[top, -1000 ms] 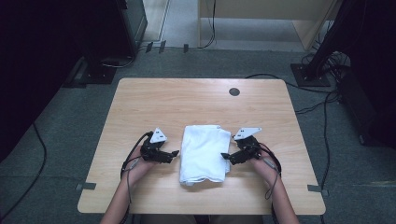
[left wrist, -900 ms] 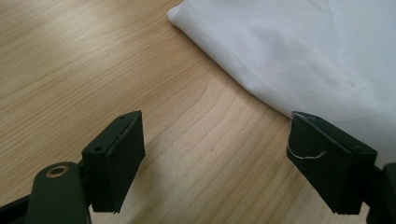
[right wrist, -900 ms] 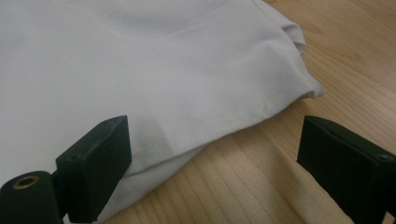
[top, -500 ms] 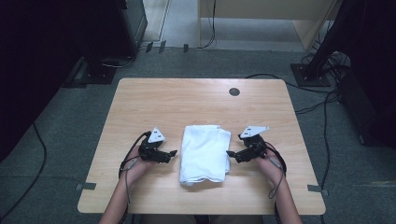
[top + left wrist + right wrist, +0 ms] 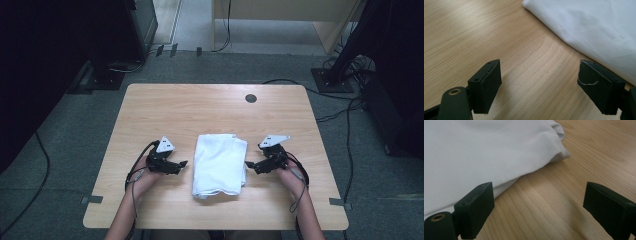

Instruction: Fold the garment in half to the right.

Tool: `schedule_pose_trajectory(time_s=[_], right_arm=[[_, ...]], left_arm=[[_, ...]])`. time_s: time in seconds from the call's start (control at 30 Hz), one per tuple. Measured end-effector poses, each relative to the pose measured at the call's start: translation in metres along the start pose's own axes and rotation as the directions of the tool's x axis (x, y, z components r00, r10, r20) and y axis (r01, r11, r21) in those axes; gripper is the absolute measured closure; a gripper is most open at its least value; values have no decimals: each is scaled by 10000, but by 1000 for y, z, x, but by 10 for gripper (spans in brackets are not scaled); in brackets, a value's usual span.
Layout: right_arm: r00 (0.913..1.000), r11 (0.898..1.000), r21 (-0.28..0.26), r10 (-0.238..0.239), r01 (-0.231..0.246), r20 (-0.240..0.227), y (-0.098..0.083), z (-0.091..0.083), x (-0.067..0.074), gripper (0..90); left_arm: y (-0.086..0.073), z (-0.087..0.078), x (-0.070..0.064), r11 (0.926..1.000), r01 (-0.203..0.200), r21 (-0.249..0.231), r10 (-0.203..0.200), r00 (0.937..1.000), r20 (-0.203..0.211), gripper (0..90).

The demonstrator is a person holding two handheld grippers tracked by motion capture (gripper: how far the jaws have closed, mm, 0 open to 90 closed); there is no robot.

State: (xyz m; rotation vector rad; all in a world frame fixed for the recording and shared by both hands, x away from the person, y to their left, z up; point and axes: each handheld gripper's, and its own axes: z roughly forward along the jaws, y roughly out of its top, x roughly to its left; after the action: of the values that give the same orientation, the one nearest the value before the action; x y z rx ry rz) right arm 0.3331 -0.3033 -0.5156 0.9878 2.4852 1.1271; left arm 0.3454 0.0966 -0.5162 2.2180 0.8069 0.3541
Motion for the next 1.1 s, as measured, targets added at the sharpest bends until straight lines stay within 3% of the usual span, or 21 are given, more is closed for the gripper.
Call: schedule_pose_trajectory(time_s=[1.1], right_arm=[[9998, 9999, 33, 116, -117, 136, -5, -9, -9, 99]], left_arm=[[-10, -3, 13, 9999, 132, 100, -130, 9997, -215, 193]])
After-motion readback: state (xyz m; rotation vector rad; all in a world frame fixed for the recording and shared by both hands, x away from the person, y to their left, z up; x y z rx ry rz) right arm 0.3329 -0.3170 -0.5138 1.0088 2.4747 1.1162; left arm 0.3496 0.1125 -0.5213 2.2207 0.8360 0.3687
